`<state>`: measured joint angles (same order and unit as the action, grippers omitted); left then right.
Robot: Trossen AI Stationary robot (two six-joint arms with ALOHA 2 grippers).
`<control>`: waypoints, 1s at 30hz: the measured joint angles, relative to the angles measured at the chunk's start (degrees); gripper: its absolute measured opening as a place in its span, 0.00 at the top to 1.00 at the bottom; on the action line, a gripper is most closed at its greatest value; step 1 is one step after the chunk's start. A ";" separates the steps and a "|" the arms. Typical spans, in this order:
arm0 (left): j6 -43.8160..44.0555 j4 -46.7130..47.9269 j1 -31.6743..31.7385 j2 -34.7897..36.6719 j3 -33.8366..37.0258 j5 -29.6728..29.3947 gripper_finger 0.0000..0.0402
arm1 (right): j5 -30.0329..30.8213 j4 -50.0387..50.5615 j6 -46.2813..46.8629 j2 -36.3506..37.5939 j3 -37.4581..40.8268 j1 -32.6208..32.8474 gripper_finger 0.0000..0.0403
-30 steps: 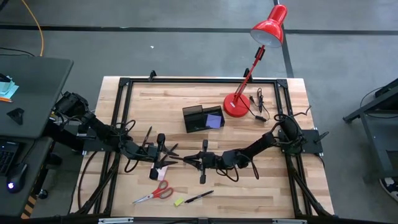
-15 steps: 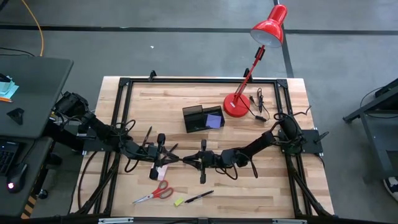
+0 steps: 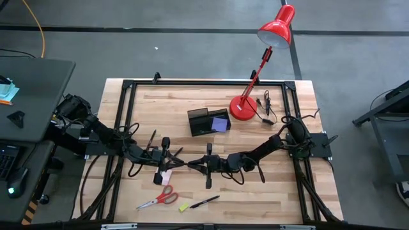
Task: Pick and place office supplies into organizer
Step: Put the black pen into the black desk organizer
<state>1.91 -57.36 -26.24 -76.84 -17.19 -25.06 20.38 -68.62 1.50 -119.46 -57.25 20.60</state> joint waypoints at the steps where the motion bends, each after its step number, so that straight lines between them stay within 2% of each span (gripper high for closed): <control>1: -0.02 0.02 0.00 0.00 0.00 -0.02 0.89 | 0.04 0.00 0.00 0.00 0.00 0.00 0.95; 7: -0.15 0.02 0.00 0.00 0.00 -0.07 0.94 | 0.11 0.02 0.00 0.00 0.00 0.00 0.93; 15: 0.75 0.02 0.00 0.00 0.00 -0.29 0.88 | 0.12 0.03 -0.45 0.00 0.00 -0.03 0.93; 23: 1.34 0.26 -0.02 0.00 0.00 -1.38 0.94 | 0.41 0.13 -0.44 0.00 0.00 0.02 0.92; 30: 1.58 0.30 -0.02 0.00 -0.02 -1.36 0.88 | 0.35 0.11 -0.46 0.00 0.00 0.02 0.92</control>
<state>3.49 -57.06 -26.26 -76.84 -17.21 -26.41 20.73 -68.51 1.04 -119.46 -57.25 20.62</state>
